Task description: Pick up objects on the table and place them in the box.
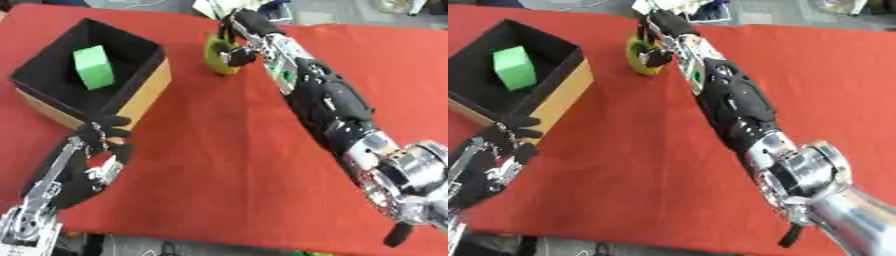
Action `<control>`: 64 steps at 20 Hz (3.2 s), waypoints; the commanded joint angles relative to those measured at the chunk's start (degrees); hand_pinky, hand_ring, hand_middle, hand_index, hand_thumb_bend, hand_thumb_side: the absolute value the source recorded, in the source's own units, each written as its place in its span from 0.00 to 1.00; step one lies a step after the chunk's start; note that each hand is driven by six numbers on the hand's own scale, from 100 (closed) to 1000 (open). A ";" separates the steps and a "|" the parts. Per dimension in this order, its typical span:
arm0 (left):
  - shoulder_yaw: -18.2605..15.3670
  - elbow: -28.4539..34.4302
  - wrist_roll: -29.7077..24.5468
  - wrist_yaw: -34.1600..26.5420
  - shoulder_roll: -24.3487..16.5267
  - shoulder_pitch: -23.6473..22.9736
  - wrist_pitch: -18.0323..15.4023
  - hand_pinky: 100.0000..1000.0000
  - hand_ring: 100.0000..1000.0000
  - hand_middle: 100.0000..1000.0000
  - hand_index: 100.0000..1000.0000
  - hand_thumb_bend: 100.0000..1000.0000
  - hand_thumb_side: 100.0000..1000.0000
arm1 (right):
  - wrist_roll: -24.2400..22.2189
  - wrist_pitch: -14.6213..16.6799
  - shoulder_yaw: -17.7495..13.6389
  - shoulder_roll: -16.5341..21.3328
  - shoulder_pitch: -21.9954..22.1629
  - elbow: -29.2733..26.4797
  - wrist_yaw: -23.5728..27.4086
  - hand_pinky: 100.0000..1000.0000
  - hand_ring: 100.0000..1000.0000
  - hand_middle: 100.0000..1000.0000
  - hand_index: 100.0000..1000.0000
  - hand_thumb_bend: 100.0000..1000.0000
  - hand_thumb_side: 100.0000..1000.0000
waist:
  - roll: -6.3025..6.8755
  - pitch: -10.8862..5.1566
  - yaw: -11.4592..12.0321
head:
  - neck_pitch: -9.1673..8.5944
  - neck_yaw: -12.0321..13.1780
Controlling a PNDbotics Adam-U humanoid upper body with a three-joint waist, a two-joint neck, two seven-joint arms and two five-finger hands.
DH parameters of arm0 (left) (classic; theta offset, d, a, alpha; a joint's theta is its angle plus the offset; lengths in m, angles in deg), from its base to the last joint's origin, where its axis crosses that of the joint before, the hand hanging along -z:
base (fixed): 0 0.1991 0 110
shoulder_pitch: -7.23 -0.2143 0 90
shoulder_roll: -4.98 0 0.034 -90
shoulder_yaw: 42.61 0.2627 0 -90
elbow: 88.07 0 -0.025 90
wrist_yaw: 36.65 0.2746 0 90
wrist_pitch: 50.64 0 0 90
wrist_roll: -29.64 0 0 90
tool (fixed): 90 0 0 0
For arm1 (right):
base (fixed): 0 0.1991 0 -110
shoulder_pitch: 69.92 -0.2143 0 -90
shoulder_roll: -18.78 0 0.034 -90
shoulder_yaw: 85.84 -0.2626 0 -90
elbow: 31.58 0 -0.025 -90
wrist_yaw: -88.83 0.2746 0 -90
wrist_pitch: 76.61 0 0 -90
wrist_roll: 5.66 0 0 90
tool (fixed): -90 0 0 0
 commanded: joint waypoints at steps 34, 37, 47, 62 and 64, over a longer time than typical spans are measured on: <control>0.50 0.43 -0.69 -0.08 -0.03 0.28 -0.11 0.59 0.74 0.76 0.79 0.26 0.50 | -14.46 9.72 13.41 -7.62 -1.92 -22.86 13.48 0.73 0.77 0.82 0.88 0.16 0.17 | 0.35 -1.38 2.05 | 0.28 -1.37; 0.49 0.43 -0.66 -0.11 -0.02 0.26 -0.11 0.59 0.74 0.76 0.79 0.26 0.50 | -10.77 10.16 13.83 -7.38 -1.97 -24.97 11.84 0.76 0.82 0.93 0.97 0.29 0.26 | 0.32 -1.38 1.98 | 0.28 -1.30; 0.16 0.42 -0.34 -0.04 -0.16 -0.08 -0.08 0.59 0.74 0.76 0.79 0.26 0.50 | -5.33 7.50 13.66 -5.63 -1.57 -27.20 14.15 0.75 0.82 0.95 0.97 0.21 0.27 | 0.43 -1.67 0.75 | 0.28 -0.56; -2.71 0.77 2.63 0.51 -0.86 -1.74 0.17 0.59 0.74 0.76 0.79 0.25 0.50 | -8.92 -1.21 10.33 7.45 6.98 -45.23 39.09 0.71 0.79 0.85 0.93 0.04 0.27 | 1.08 -2.40 -7.51 | 0.28 4.46; -3.05 0.78 3.02 0.56 -0.90 -1.90 0.23 0.59 0.74 0.76 0.79 0.25 0.50 | -8.71 -2.14 9.34 9.76 9.98 -48.71 41.33 0.71 0.78 0.83 0.93 0.00 0.26 | 1.13 -2.54 -8.60 | 0.28 5.01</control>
